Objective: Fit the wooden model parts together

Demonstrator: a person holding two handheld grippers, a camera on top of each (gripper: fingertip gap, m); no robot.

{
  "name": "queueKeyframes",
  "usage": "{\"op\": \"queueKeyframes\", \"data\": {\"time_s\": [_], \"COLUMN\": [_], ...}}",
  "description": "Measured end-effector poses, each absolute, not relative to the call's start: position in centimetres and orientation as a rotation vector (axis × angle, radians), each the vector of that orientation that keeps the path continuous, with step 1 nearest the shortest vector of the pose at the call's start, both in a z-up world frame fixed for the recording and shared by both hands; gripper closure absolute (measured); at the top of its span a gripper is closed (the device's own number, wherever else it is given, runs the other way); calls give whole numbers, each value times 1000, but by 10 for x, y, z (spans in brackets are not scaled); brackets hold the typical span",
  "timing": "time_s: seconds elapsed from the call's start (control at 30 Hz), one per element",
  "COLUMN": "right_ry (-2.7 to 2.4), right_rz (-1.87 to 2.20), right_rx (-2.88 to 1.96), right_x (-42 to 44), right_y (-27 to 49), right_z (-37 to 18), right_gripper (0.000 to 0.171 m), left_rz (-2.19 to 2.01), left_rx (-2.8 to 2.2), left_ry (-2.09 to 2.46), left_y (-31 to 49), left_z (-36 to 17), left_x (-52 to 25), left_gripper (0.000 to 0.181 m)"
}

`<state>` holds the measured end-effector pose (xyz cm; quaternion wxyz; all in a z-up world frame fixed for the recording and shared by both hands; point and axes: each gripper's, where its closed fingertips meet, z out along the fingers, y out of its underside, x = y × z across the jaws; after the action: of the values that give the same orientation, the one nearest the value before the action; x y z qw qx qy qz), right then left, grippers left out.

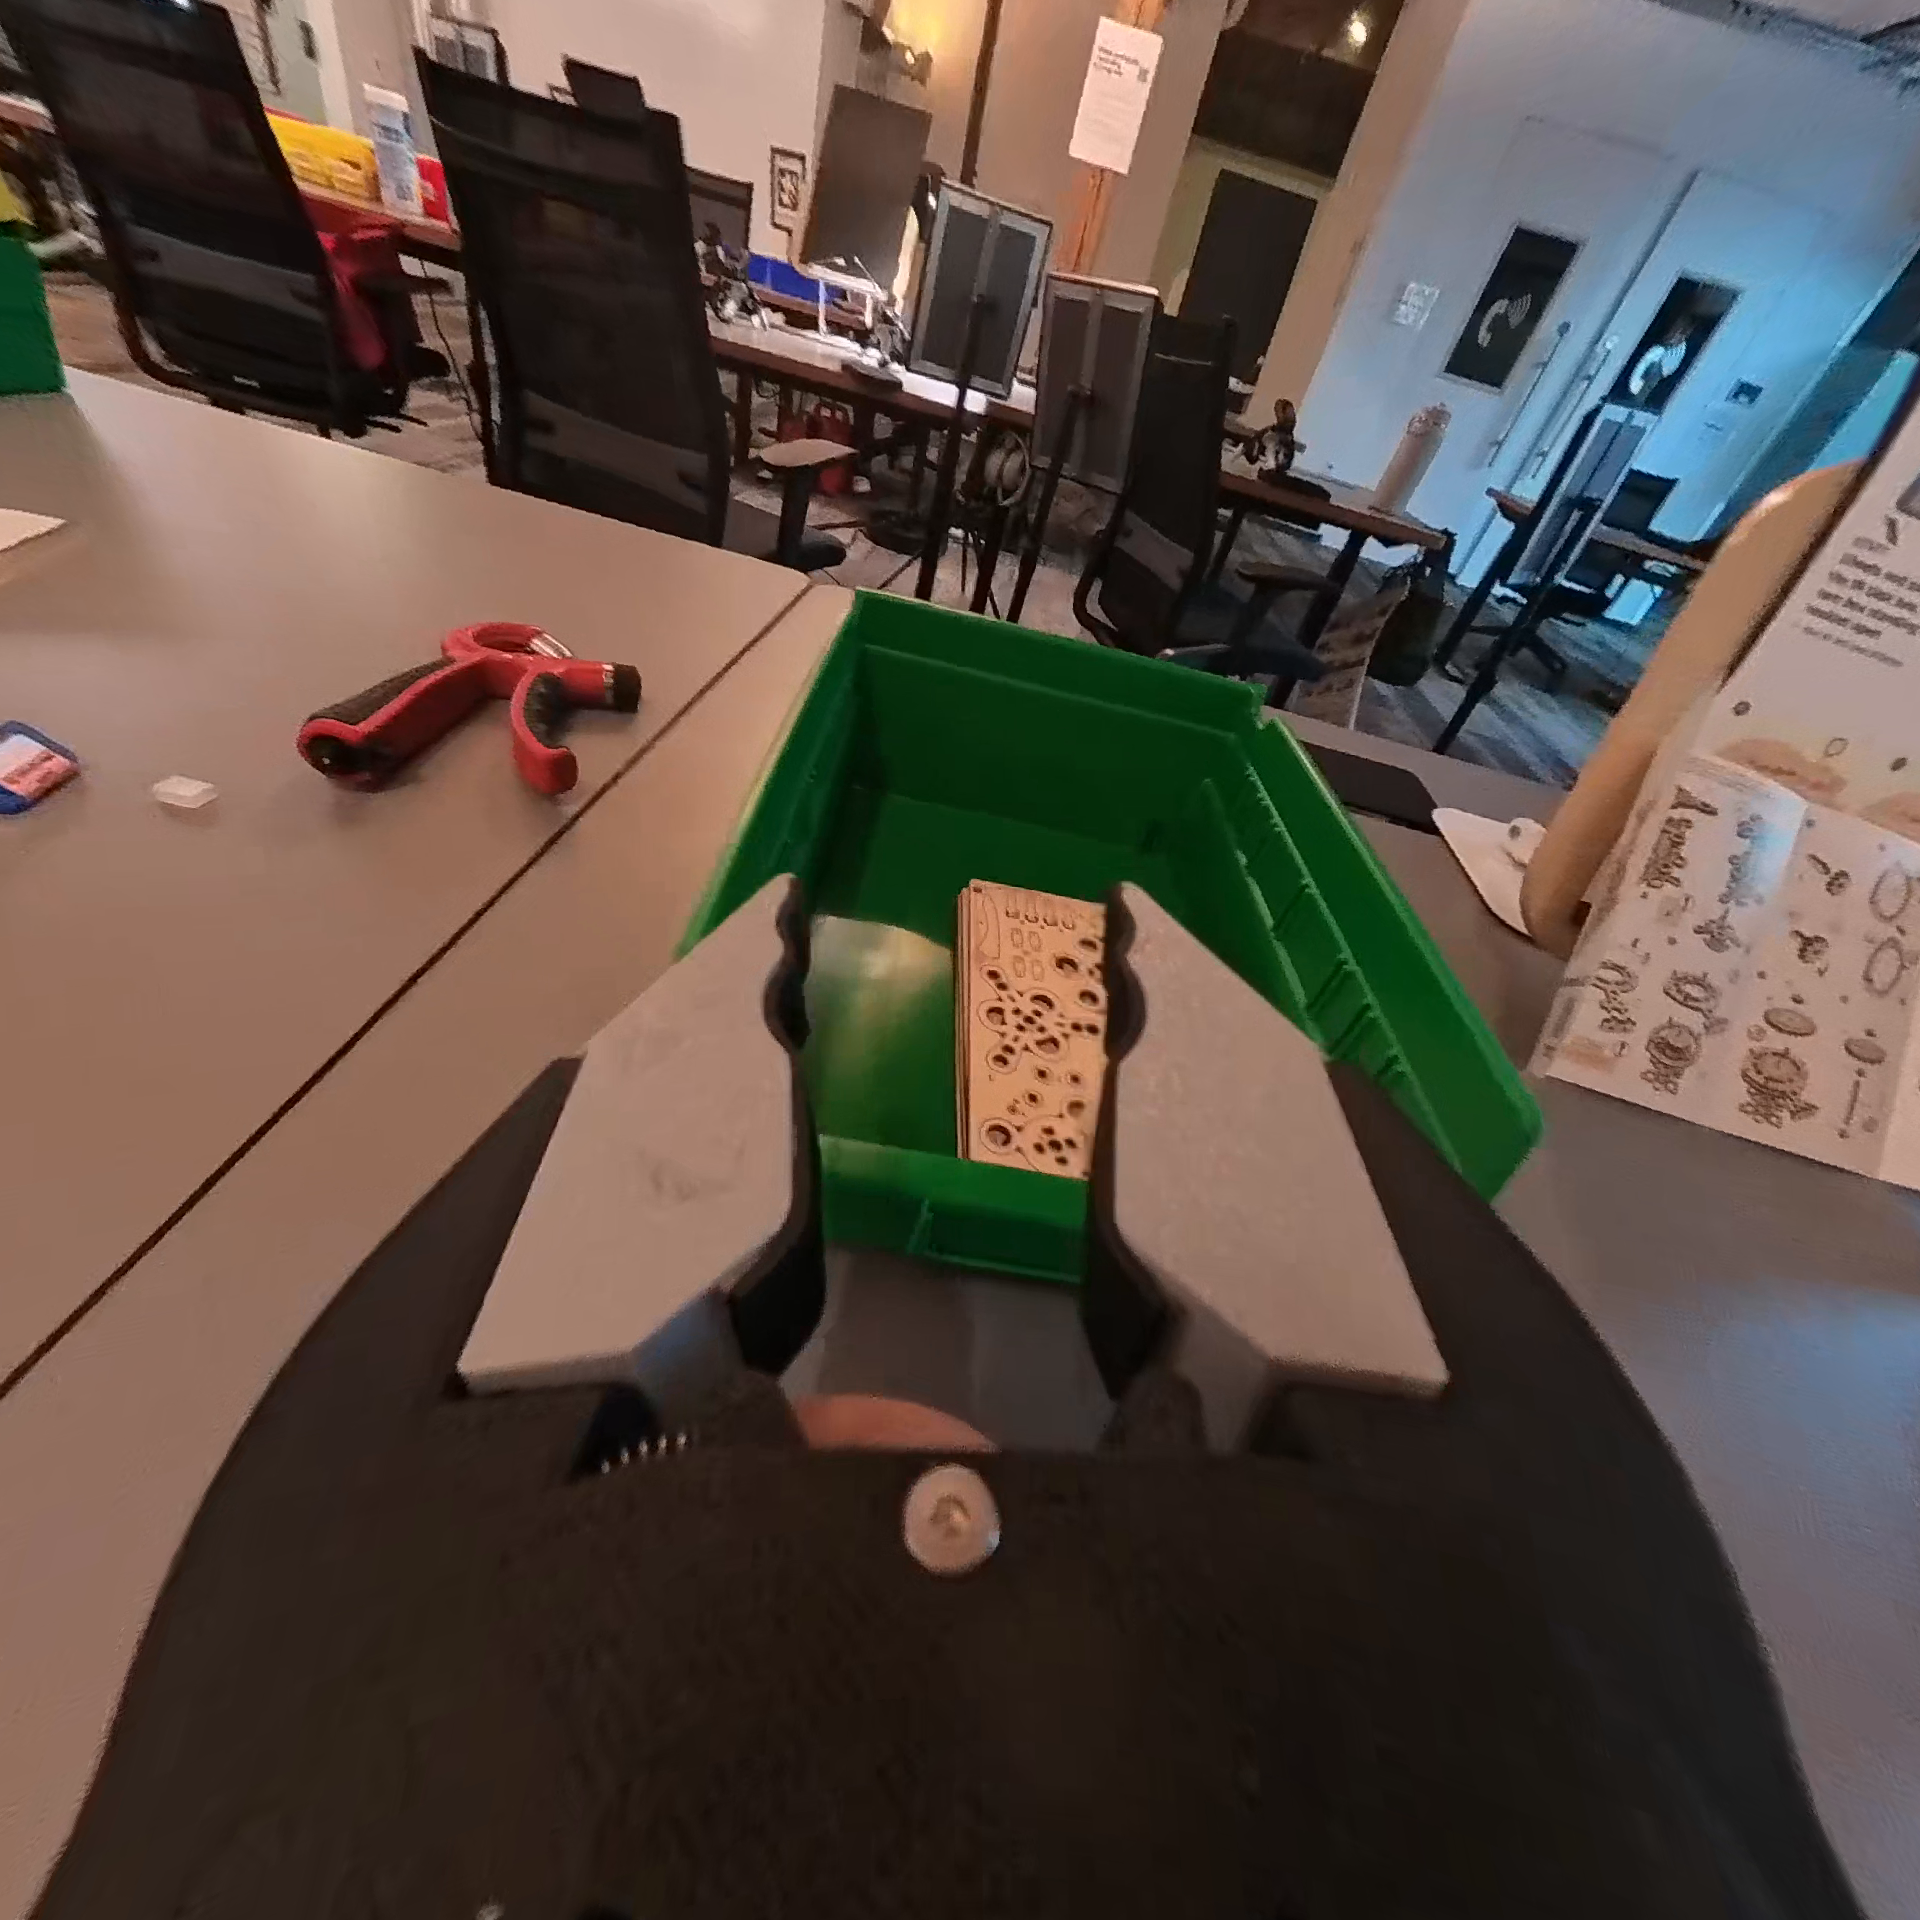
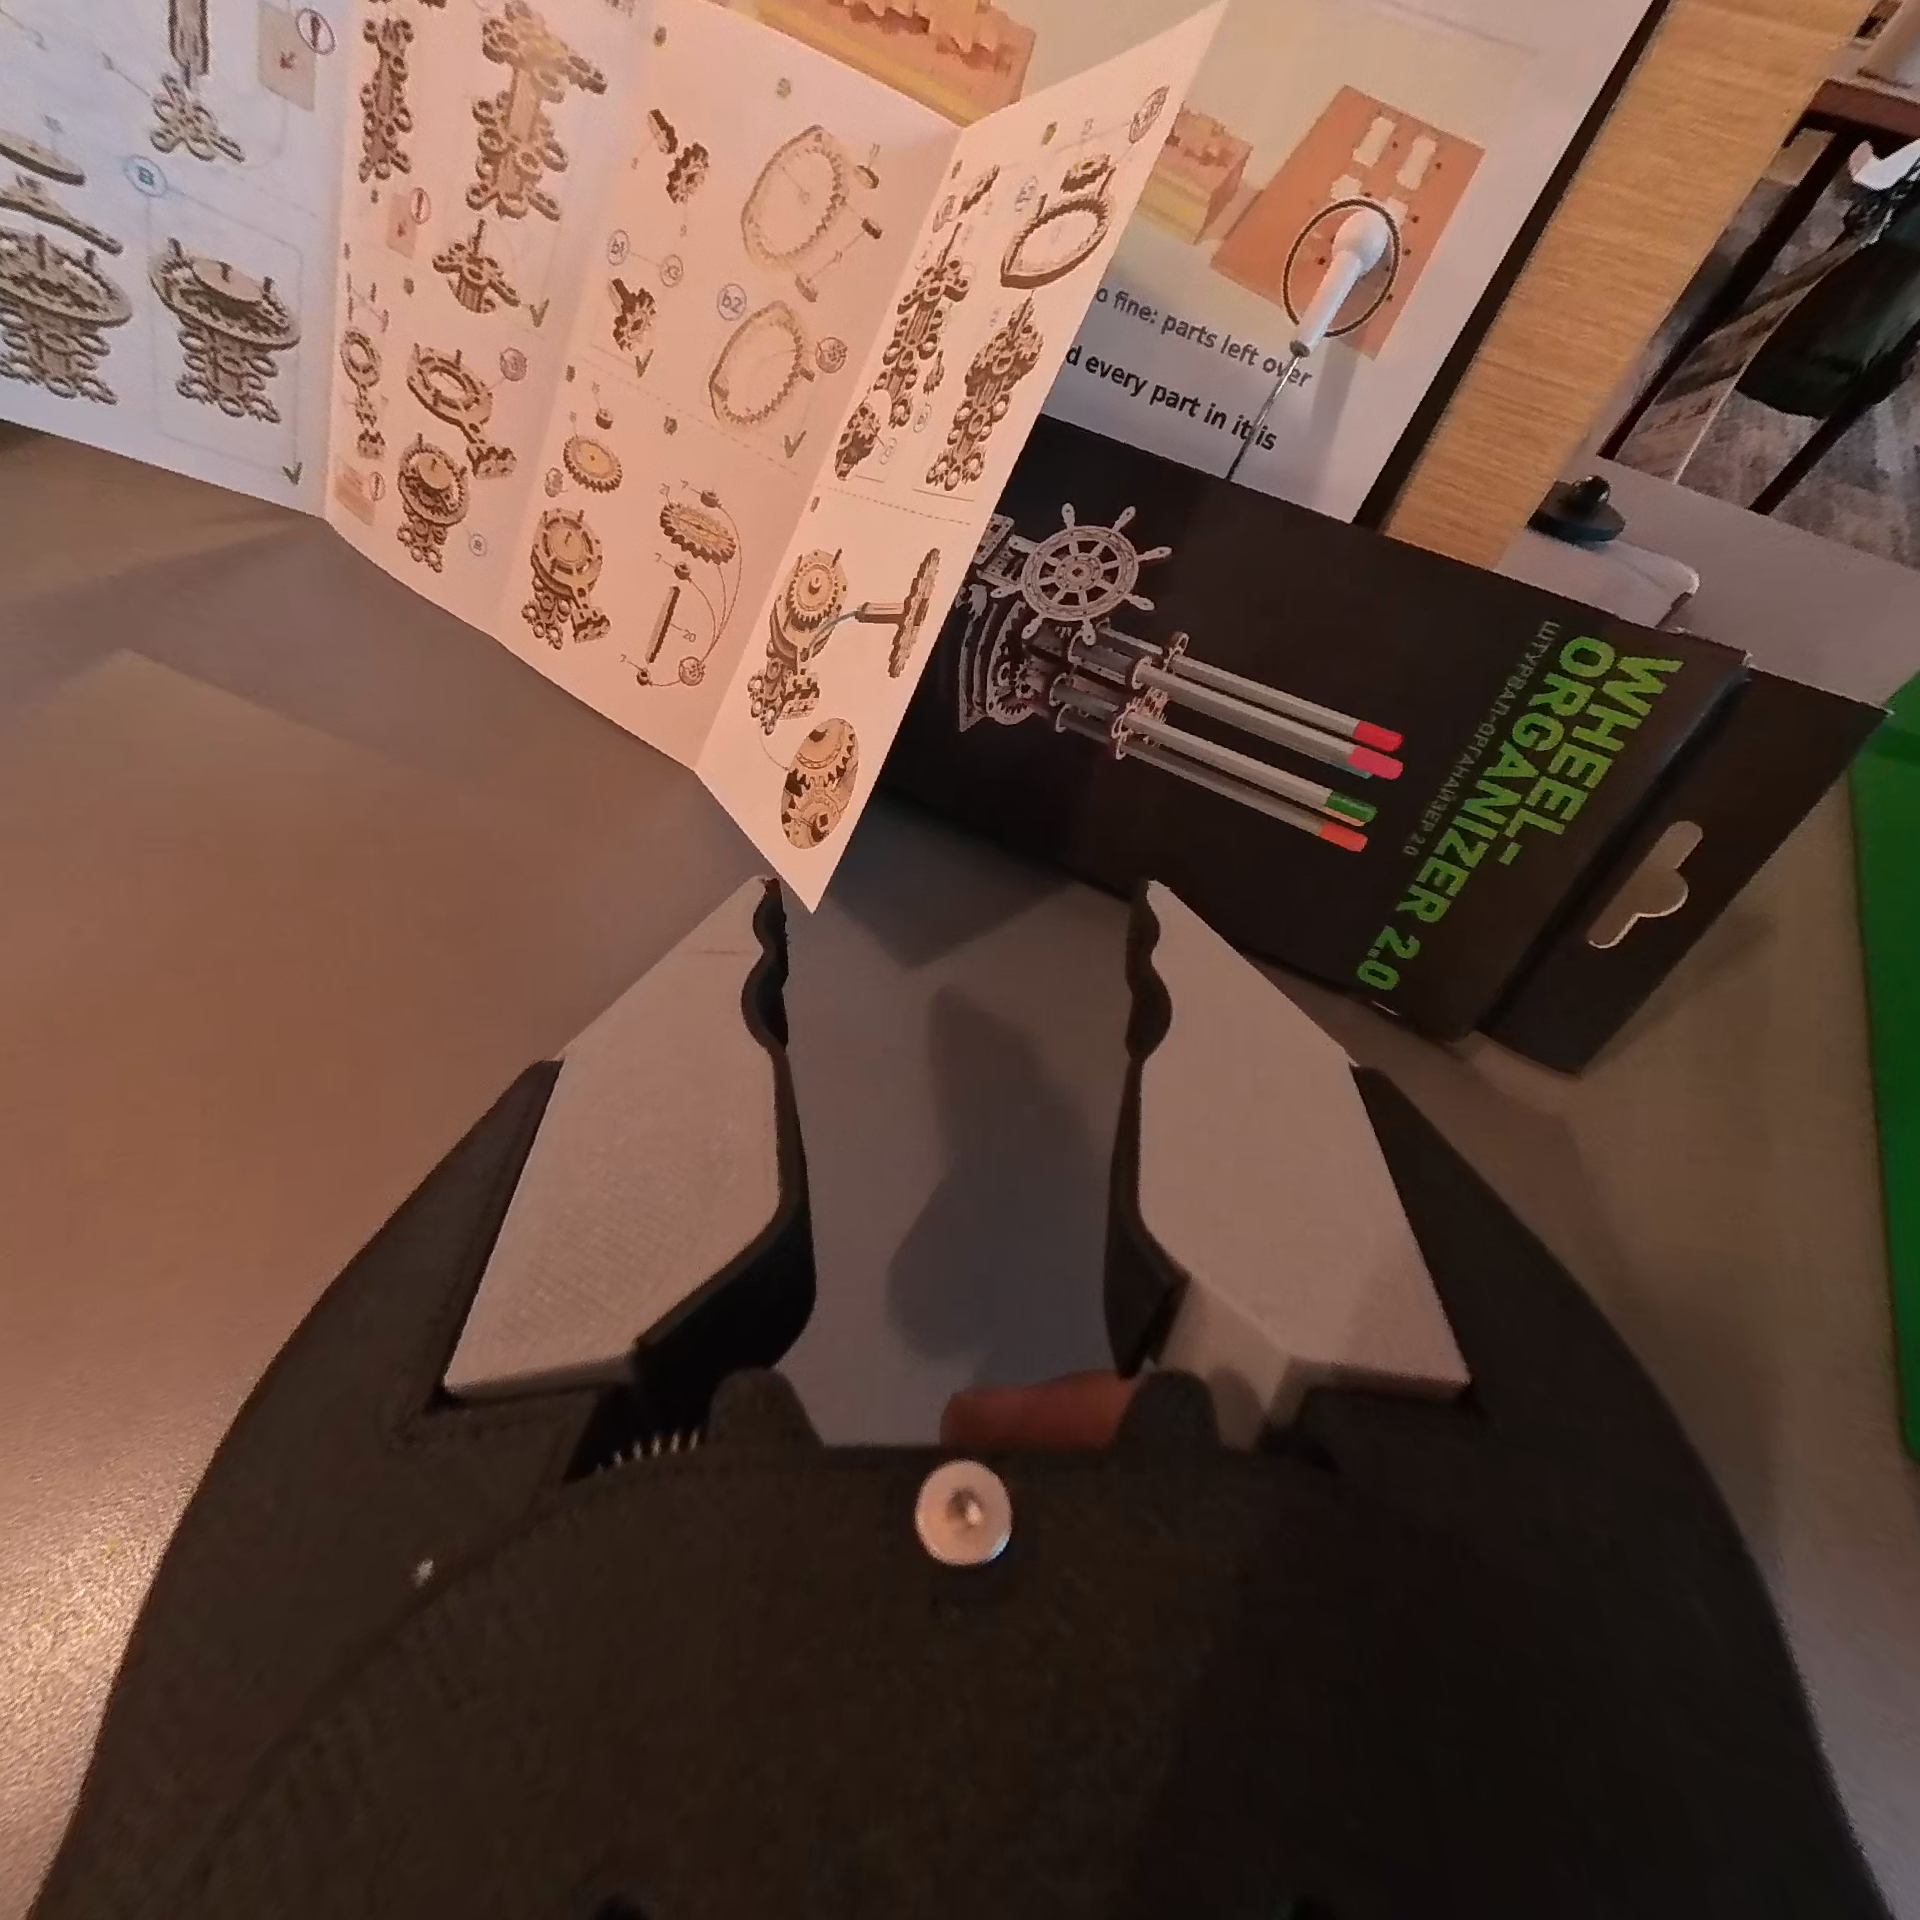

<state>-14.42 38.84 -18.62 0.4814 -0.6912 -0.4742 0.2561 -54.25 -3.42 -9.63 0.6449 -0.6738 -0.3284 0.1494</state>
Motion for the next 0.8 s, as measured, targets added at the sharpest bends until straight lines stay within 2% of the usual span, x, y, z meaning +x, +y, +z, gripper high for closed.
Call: {"op": "queueKeyframes", "data": {"time_s": [0.23, 0.3, 0.8], "right_ry": [-1156, -1170, -1232], "right_rz": [661, 660, 657], "right_rx": [-1684, -1674, -1560], "right_x": [-146, -148, -154], "right_y": [384, 380, 359], "right_z": [-185, -185, -165], "right_gripper": [108, 108, 103], "left_rz": [143, 76, 22], "left_rx": [-1753, -1822, -2143], "left_ry": [-666, -665, -731], "left_y": [4, 12, 48], "left_z": [-128, -140, -174], "left_x": [-515, -509, -551], "left_gripper": [125, 120, 123]}}
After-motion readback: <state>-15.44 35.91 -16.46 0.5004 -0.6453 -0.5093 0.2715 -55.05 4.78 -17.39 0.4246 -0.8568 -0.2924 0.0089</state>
